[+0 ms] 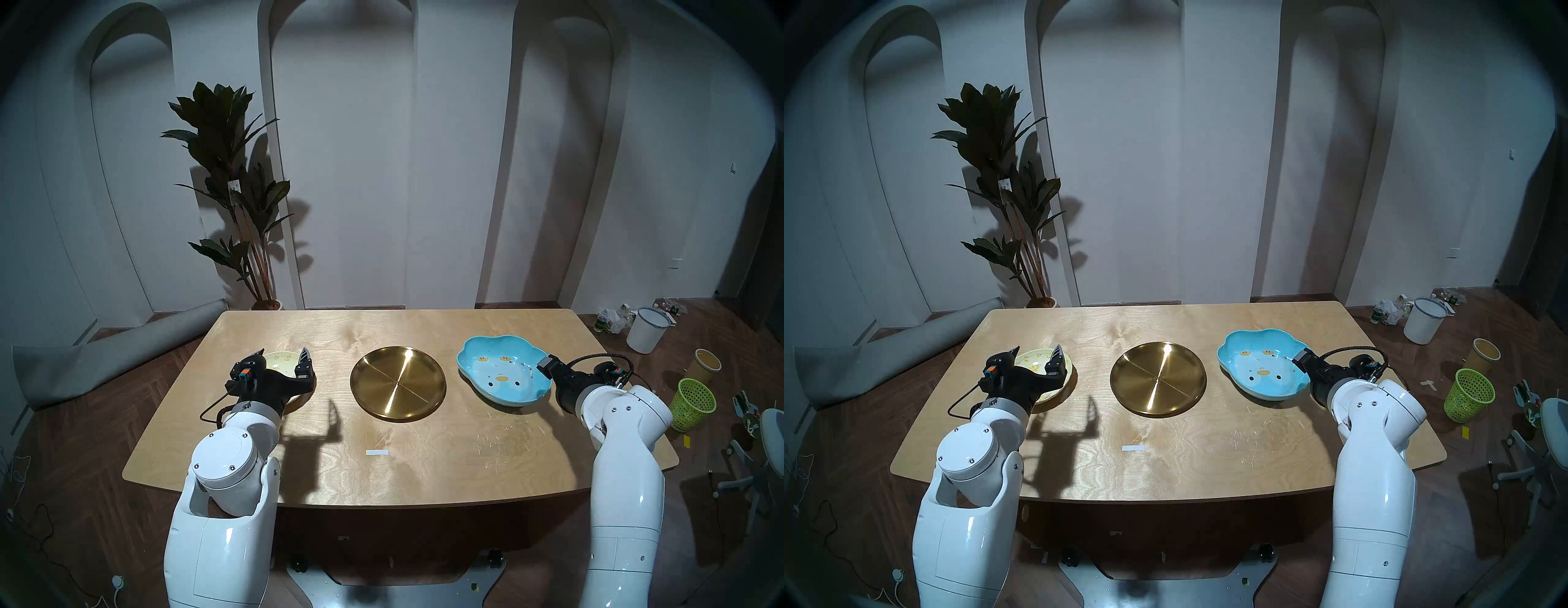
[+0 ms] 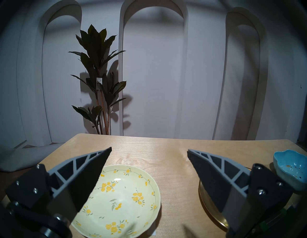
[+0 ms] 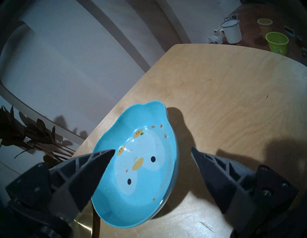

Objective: Stack the plates into one stack

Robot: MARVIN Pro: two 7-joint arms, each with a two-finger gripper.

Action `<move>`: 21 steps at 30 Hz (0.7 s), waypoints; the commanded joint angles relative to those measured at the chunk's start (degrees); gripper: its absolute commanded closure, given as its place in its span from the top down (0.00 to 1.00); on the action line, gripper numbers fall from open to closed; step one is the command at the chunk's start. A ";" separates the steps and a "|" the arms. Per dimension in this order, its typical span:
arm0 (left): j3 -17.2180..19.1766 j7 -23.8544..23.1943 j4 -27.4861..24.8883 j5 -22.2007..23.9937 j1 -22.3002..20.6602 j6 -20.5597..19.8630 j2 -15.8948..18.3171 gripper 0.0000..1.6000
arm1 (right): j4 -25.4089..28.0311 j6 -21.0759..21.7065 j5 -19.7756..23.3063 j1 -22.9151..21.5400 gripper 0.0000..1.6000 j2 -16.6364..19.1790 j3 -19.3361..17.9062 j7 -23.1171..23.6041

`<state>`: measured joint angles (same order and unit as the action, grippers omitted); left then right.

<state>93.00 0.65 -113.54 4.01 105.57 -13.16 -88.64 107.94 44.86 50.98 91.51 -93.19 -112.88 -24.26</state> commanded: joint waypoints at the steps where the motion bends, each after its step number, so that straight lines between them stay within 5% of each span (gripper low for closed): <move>1: -0.28 0.40 -2.12 -0.26 0.04 0.04 -0.25 1.00 | 1.10 -2.39 6.80 -1.88 1.00 -0.36 -0.17 -7.12; 10: -0.63 1.06 -2.47 -0.45 0.42 -0.15 -0.27 1.00 | -0.40 -5.02 9.71 -5.60 1.00 -0.74 0.68 -16.73; 21: -0.64 1.83 -3.27 -0.34 1.28 -0.16 -0.50 1.00 | -9.38 -6.15 8.37 -12.23 1.00 0.11 2.55 -18.42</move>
<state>92.03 2.43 -114.79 3.35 106.43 -13.43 -88.96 101.49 39.79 59.78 84.64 -93.96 -111.28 -42.56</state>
